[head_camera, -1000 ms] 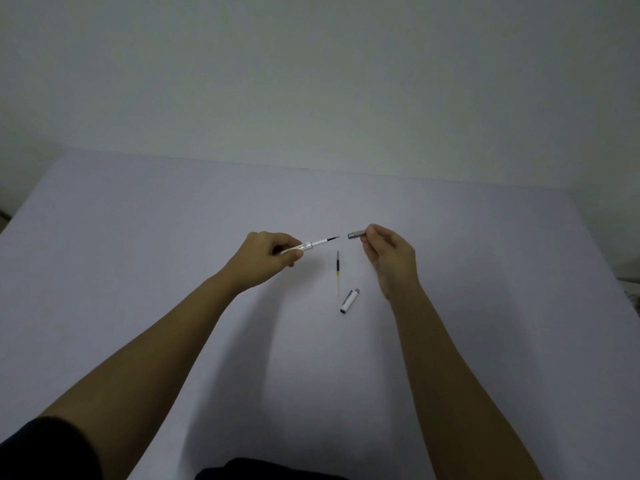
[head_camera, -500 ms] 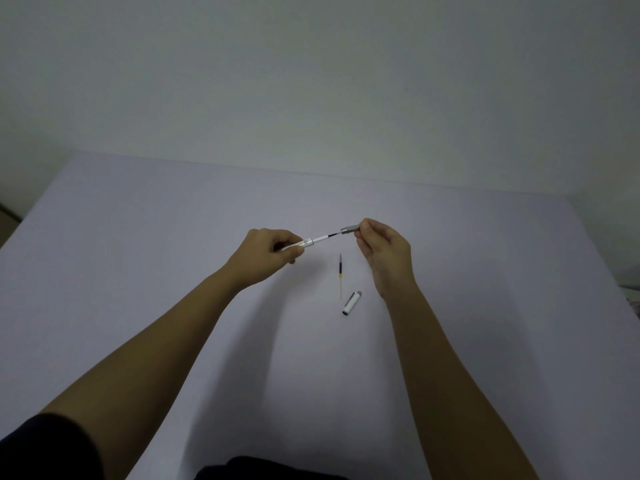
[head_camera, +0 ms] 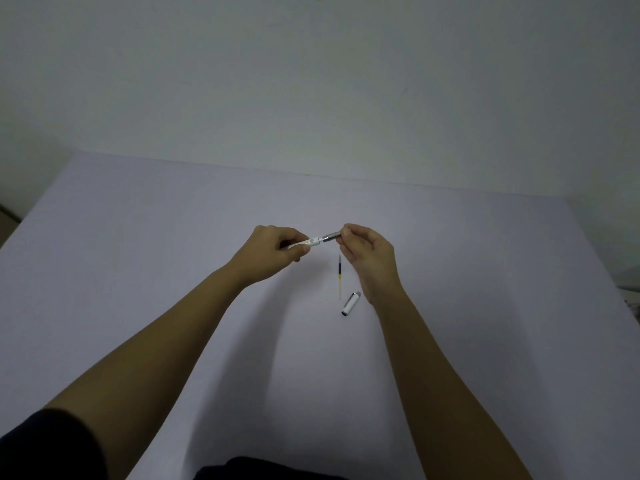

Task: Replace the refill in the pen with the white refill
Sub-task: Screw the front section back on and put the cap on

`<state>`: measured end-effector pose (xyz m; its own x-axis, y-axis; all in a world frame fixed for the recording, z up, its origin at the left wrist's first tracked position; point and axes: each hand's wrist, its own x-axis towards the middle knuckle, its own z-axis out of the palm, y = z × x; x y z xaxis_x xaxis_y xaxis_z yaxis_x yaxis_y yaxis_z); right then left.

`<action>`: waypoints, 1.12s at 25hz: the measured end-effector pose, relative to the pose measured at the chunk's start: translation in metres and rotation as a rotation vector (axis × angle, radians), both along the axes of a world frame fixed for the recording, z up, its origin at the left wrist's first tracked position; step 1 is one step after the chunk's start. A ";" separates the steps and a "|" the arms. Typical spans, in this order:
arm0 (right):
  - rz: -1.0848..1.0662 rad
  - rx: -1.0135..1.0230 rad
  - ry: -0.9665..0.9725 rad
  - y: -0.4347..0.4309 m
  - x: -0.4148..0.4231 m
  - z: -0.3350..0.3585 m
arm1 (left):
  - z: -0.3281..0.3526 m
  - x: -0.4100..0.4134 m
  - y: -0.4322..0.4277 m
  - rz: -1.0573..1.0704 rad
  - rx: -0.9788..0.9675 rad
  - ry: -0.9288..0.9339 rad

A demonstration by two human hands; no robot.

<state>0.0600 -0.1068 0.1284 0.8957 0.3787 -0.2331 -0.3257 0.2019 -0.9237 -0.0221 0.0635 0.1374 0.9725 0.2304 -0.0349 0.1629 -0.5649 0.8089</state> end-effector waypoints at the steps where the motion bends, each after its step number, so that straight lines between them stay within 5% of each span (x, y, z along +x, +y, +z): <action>1: 0.017 -0.012 -0.014 0.001 -0.002 -0.001 | 0.001 0.001 0.000 -0.007 0.012 -0.003; 13: 0.108 -0.580 -0.386 -0.005 -0.002 0.003 | 0.004 -0.005 0.000 -0.098 0.119 -0.032; 28: 0.236 -0.410 -0.505 -0.009 0.005 0.018 | 0.017 -0.007 -0.005 -0.094 0.167 -0.144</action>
<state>0.0648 -0.1155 0.1463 0.8364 0.5475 0.0248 0.1719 -0.2191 -0.9605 -0.0294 0.0582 0.1544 0.9820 0.1299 0.1371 -0.0071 -0.7002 0.7139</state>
